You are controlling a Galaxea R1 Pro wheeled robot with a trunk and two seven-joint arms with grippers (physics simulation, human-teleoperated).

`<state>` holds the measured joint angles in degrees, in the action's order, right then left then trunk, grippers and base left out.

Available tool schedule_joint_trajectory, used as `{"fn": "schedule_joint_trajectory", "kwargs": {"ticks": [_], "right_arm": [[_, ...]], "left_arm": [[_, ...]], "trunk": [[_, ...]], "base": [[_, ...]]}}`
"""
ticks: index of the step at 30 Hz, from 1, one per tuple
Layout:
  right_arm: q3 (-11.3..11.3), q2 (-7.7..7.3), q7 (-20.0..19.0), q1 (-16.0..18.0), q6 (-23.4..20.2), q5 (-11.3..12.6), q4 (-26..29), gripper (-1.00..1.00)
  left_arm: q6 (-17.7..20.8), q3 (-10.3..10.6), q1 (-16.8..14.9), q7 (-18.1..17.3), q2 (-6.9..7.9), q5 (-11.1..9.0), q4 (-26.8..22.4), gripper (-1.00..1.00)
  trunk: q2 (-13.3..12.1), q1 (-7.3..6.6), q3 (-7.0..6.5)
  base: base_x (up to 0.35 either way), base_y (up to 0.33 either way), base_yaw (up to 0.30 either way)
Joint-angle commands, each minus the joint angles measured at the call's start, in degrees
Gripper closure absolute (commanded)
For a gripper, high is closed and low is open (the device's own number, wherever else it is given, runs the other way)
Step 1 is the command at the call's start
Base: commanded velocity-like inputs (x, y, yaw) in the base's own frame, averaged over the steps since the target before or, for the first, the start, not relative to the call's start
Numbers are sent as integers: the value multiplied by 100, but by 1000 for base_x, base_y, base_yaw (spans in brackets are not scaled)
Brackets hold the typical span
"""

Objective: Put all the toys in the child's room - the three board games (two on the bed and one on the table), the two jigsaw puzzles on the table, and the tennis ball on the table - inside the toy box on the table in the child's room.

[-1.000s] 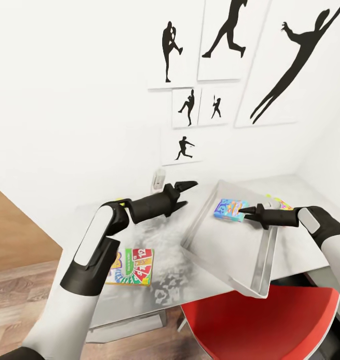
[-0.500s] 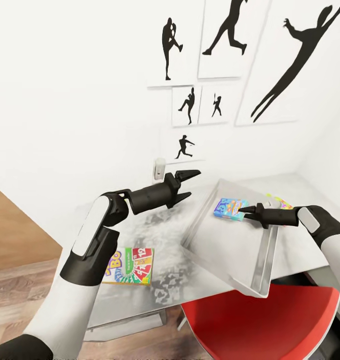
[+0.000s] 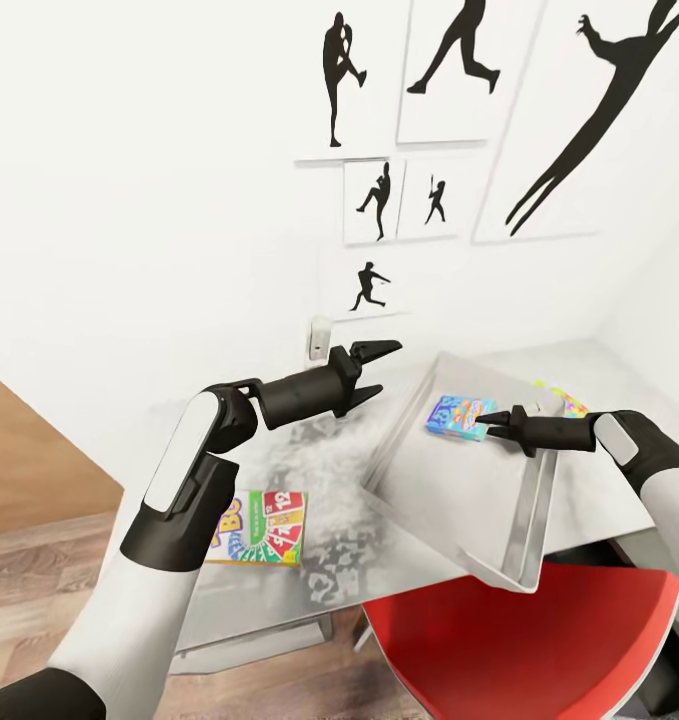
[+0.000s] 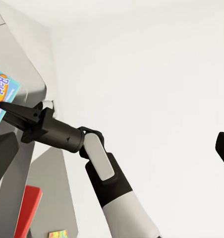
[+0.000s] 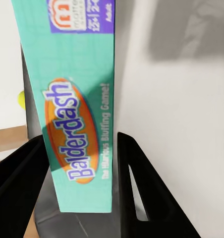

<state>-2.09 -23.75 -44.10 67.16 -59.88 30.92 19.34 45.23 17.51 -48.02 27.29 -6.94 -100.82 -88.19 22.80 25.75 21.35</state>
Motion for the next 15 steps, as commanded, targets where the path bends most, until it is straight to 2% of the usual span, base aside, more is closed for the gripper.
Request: {"fn": "schedule_joint_trajectory", "kwargs": {"ticks": [1,15], "right_arm": [[-20,-5,-37,6,-12,-7,1,100],[-20,-18,-37,121,-12,-7,-2,100]], "left_arm": [[4,-2,-4,59,-2,-61,-4,-100],[4,6,2,57,-1,-61,-2,-100]], "trunk": [[11,3,20],[11,3,149]], "base": [[0,0,0],[0,0,0]]}}
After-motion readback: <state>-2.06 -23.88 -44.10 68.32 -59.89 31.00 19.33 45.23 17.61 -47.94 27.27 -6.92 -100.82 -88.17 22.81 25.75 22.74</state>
